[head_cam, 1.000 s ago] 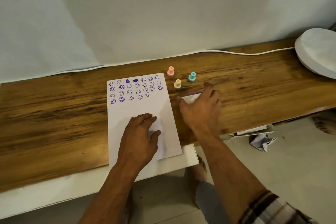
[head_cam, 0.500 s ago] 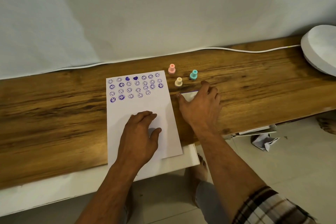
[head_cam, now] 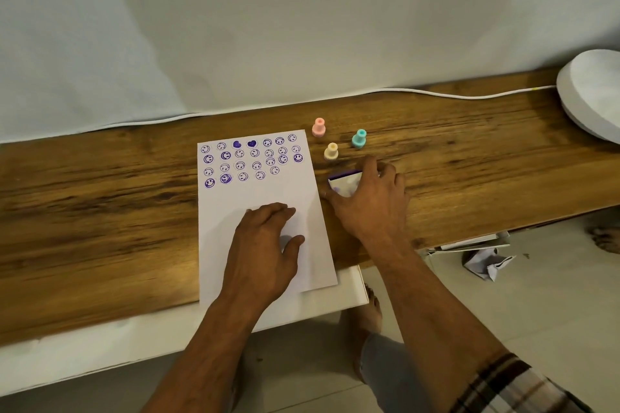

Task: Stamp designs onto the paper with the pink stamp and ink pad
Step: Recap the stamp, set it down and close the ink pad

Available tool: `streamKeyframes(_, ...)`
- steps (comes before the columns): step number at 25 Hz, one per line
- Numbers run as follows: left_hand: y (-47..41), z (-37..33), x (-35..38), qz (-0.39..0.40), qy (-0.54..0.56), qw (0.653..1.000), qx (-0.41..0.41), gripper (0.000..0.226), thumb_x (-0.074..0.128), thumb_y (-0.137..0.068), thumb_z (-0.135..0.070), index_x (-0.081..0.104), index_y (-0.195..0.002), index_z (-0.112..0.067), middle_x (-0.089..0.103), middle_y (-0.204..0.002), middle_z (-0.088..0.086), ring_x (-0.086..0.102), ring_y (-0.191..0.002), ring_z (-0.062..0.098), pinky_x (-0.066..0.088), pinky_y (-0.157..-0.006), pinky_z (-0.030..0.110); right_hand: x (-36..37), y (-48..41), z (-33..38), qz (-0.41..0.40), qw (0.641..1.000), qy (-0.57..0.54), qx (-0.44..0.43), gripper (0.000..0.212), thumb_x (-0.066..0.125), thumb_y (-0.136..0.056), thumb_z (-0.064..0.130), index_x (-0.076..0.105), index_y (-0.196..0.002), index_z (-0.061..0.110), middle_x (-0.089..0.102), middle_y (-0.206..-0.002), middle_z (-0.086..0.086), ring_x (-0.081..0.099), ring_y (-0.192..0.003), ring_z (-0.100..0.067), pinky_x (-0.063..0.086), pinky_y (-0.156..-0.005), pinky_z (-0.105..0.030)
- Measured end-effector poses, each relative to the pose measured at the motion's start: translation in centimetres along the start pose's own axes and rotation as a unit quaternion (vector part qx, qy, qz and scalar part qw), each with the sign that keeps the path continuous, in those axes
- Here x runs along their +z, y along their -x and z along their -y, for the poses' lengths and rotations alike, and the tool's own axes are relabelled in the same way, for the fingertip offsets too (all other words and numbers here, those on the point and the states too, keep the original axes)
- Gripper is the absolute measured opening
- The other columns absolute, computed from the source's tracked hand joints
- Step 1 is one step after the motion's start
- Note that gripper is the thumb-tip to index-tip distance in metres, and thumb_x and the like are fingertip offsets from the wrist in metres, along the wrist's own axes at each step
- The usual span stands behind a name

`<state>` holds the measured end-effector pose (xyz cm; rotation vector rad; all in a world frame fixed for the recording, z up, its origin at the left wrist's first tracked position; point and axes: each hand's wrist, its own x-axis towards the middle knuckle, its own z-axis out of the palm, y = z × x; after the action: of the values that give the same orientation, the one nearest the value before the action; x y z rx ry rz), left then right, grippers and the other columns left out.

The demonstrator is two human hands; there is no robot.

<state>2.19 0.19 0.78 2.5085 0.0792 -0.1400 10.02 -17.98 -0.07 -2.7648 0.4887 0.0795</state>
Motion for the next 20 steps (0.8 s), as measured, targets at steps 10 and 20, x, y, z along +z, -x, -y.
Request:
streamKeyframes(10, -0.07, -0.08, -0.32, 0.001, 0.005, 1.000, -0.009, 0.052, 0.076, -0.087, -0.038, 0.064, -0.134, -0.020, 0.063, -0.142, 0.003, 0.058, -0.130, 0.027, 0.038, -0.115, 0.043, 0.15, 0.28, 0.77, -0.038, 0.999, 0.007, 0.005, 0.095, 0.067, -0.080, 0.077, 0.035, -0.149, 0.020, 0.047, -0.153, -0.012, 0.045, -0.139, -0.034, 0.045, -0.109, -0.050)
streamKeyframes(20, -0.12, -0.16, -0.42, 0.003, 0.002, 1.000, -0.016, 0.053, 0.074, -0.087, -0.039, 0.062, -0.136, -0.022, 0.061, -0.144, 0.002, 0.056, -0.132, 0.026, 0.035, -0.117, 0.043, 0.30, 0.45, 0.61, -0.042, 0.999, -0.008, -0.013, 0.092, 0.070, -0.079, 0.073, 0.036, -0.147, 0.021, 0.049, -0.151, -0.011, 0.046, -0.138, -0.034, 0.046, -0.107, -0.050)
